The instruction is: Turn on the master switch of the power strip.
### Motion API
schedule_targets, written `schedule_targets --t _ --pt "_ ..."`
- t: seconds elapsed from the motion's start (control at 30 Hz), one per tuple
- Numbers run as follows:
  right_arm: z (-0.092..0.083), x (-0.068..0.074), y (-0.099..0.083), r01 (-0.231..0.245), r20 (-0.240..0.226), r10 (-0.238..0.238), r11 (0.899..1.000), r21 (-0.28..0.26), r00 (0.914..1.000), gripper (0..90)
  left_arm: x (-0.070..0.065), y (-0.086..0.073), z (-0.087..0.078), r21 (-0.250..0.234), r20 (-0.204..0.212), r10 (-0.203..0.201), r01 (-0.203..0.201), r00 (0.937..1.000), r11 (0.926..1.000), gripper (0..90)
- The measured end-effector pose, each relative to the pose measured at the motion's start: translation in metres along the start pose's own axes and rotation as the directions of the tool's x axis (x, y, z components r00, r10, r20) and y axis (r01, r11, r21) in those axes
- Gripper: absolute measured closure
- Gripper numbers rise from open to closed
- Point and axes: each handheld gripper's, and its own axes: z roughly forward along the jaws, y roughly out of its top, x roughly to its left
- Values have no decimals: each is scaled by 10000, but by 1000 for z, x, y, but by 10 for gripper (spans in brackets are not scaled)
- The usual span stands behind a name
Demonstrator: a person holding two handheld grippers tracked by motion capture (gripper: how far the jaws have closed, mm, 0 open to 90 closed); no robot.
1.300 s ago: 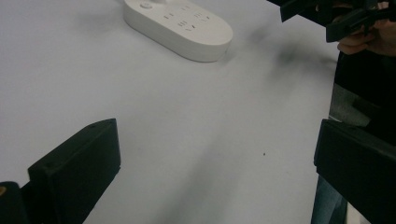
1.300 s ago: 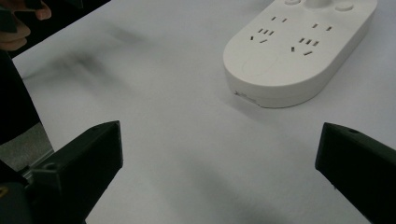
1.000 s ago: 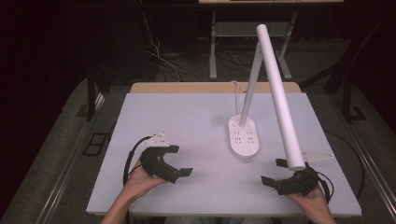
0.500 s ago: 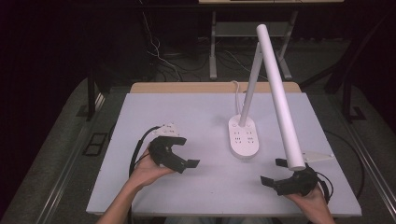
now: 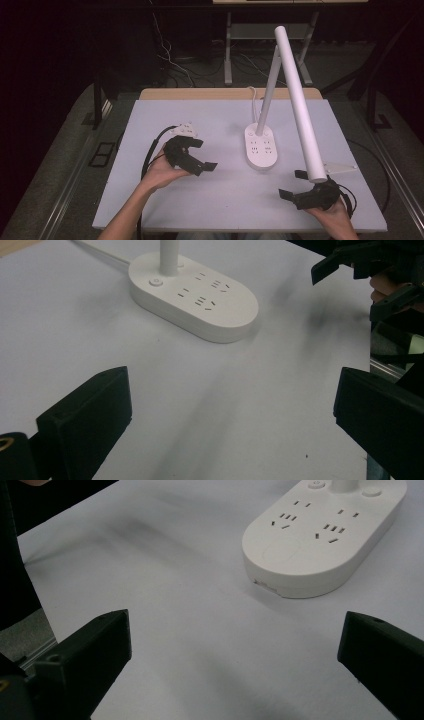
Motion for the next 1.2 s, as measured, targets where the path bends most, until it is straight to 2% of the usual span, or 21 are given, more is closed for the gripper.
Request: schedule_targets --t 0.37,0.53,0.7,0.97,1.03,1.2 --pt "1 2 0 -33 21 33 9999 144 10000 2 6 18 11 209 24 195 -195 9998 9996 14" --pt "0 1 -1 11 58 -11 10000 50 10000 2 9 25 16 276 56 262 -263 9996 9993 13" --pt "0 0 -1 24 88 -24 10000 27 10000 2 14 32 21 366 23 175 -176 9998 9992 14" --pt "0 1 -1 53 82 -54 9999 89 10000 2 25 45 30 539 -60 271 -267 9996 9982 16" --pt "0 1 -1 51 85 -51 10000 84 10000 2 25 46 32 402 -74 142 -139 9999 9991 17" --pt "0 1 -1 41 85 -41 10000 54 10000 2 29 52 35 514 -107 239 -233 9997 9984 20"
